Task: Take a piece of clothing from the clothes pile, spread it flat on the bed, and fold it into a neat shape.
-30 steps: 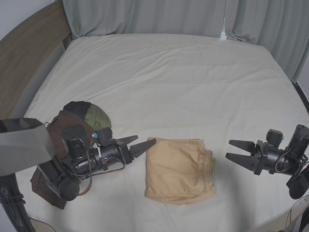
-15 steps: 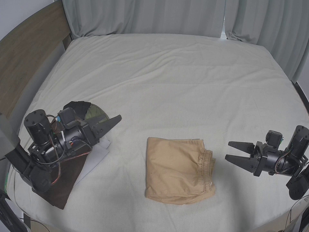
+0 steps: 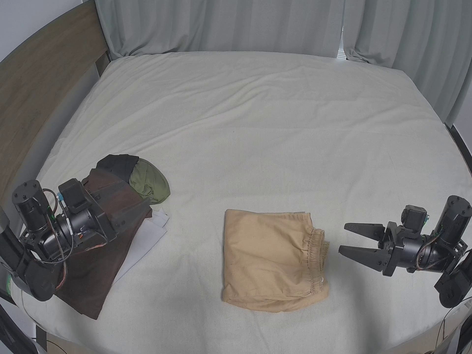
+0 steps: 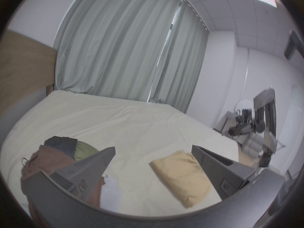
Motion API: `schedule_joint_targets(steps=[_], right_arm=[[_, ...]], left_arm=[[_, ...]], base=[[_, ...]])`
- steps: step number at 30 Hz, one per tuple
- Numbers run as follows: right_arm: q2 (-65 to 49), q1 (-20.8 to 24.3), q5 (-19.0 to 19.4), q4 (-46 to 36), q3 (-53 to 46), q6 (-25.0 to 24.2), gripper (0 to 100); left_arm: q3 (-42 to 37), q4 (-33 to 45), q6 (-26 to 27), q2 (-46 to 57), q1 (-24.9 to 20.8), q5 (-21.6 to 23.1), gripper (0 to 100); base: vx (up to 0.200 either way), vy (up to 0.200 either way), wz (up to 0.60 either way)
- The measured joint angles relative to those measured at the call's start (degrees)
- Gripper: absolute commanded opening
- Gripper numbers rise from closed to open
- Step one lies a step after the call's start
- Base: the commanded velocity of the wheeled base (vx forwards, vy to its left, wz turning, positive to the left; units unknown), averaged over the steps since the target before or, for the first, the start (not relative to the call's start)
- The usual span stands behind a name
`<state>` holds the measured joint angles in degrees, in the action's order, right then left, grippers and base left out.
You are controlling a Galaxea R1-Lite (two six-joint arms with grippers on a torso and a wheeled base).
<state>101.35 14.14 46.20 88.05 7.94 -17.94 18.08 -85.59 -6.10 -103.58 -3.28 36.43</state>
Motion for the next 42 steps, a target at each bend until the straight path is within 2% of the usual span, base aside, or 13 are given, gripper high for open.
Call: schedule_joint_targets(steps=[4, 8, 11, 19, 23, 37, 42], right_arm=[[2.97, 0.35, -0.5, 0.0, -0.15, 2.65, 100], [7.33, 1.15, -4.17, 0.0, -0.2, 4.82, 100], [10.03, 1.51, -6.99, 0.0, -0.23, 5.44, 100], [16.34, 1.38, -11.97, 0.0, -0.26, 5.36, 100], [19.76, 1.32, -12.98, 0.0, 0.07, 5.23, 100], [29.14, -0.54, -13.2, 0.02, 2.28, 4.57, 100], [31.76, -0.65, -13.25, 0.02, 3.06, 2.22, 100]], left_arm=[[-3.19, -0.02, 7.09, 0.02, 1.63, 0.94, 100], [-6.05, -0.18, 13.95, -0.38, 2.77, 1.34, 100], [-7.23, -0.46, 16.68, -0.88, 3.35, 1.58, 100], [-9.53, -0.73, 17.4, -1.24, 3.83, 2.3, 100], [-10.37, -0.74, 17.47, -1.29, 3.61, 2.38, 100], [-12.74, -0.79, 17.69, -0.88, 2.55, 2.38, 100], [-13.12, -0.77, 17.7, -0.6, 2.29, 2.35, 100]], base=[[0.0, 0.0, 0.0], [0.0, 0.0, 0.0], [0.0, 0.0, 0.0], [0.0, 0.0, 0.0], [0.0, 0.0, 0.0], [0.0, 0.0, 0.0], [0.0, 0.0, 0.0]])
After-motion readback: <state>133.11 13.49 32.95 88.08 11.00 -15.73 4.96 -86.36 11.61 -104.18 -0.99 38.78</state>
